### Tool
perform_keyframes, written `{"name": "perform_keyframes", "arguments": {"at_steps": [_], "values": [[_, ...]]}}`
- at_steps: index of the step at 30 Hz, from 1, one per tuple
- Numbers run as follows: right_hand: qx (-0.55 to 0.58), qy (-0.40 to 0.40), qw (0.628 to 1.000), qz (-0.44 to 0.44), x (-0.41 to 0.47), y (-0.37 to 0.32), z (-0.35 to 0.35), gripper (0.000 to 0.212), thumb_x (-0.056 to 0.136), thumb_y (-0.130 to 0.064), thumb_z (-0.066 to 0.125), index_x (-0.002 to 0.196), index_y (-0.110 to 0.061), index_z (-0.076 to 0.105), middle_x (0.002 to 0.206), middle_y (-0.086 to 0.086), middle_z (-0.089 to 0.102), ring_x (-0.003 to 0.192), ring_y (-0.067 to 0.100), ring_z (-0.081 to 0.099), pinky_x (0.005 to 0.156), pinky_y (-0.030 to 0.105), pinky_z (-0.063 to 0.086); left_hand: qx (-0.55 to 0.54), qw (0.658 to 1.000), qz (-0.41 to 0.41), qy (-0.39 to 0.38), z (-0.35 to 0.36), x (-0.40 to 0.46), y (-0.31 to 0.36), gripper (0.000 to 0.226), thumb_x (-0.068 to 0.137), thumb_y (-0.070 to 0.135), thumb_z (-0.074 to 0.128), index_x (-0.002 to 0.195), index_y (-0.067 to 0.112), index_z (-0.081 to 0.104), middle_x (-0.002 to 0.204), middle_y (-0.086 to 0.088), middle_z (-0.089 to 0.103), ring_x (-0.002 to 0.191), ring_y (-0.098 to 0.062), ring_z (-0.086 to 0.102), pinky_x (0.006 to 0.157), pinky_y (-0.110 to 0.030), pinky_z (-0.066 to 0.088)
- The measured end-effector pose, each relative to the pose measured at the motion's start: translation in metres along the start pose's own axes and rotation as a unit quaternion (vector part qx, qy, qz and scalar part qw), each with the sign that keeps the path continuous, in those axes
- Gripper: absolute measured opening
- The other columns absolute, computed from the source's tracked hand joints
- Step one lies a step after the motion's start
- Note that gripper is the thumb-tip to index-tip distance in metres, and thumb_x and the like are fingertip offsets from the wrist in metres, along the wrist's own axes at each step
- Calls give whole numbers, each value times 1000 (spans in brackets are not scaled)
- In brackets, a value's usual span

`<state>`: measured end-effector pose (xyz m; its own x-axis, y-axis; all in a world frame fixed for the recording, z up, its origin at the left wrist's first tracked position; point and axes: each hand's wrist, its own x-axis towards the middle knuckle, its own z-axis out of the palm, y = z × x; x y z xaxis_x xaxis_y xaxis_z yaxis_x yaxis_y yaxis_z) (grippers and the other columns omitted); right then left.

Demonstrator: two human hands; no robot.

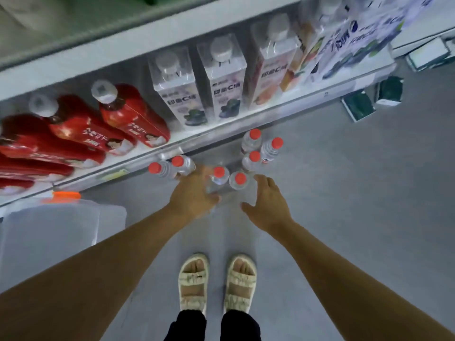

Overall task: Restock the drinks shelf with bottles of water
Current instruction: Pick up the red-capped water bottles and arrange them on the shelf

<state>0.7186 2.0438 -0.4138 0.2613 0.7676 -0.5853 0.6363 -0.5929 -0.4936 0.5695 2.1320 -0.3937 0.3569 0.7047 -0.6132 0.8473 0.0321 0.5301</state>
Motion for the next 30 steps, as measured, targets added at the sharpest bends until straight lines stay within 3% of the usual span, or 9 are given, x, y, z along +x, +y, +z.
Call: {"name": "perform_keyframes", "arguments": {"at_steps": [11, 17, 21, 25, 30], "values": [[58, 75, 996, 0, 97, 58, 102, 72, 76, -17, 77, 138, -11, 41, 136, 11, 50, 125, 29, 46, 105, 38, 38, 9, 999, -1, 37, 69, 81, -73, 55, 75, 18, 75, 121, 14, 45, 118, -5, 53, 109, -24, 52, 93, -39, 44], [119, 118, 986, 9, 129, 71, 132, 68, 67, -21, 83, 126, -11, 51, 122, 7, 59, 111, 24, 56, 90, 27, 42, 2, 999, -8, 42, 82, 101, -95, 65, 75, 21, 77, 129, 14, 41, 126, -7, 51, 113, -26, 52, 95, -40, 44], [179, 146, 973, 5, 135, 76, 138, 54, 69, -18, 81, 116, -16, 55, 113, 0, 61, 101, 17, 57, 82, 22, 40, 4, 999, -4, 41, 81, 105, -99, 65, 76, 23, 76, 130, 15, 40, 127, -4, 51, 114, -23, 52, 94, -34, 44], [199, 147, 969, -4, 129, 73, 129, 41, 74, -13, 77, 109, -16, 56, 98, -7, 56, 88, 10, 54, 79, 21, 42, 7, 999, 1, 40, 73, 100, -97, 64, 76, 23, 76, 130, 16, 41, 128, -4, 51, 114, -23, 52, 96, -40, 45], [216, 120, 969, 13, 95, 62, 92, 48, 77, -13, 76, 118, -14, 52, 107, -2, 58, 100, 15, 56, 85, 22, 42, 9, 999, 8, 48, 50, 78, -77, 63, 75, 21, 76, 128, 15, 43, 124, -4, 53, 114, -23, 51, 95, -36, 44]]}}
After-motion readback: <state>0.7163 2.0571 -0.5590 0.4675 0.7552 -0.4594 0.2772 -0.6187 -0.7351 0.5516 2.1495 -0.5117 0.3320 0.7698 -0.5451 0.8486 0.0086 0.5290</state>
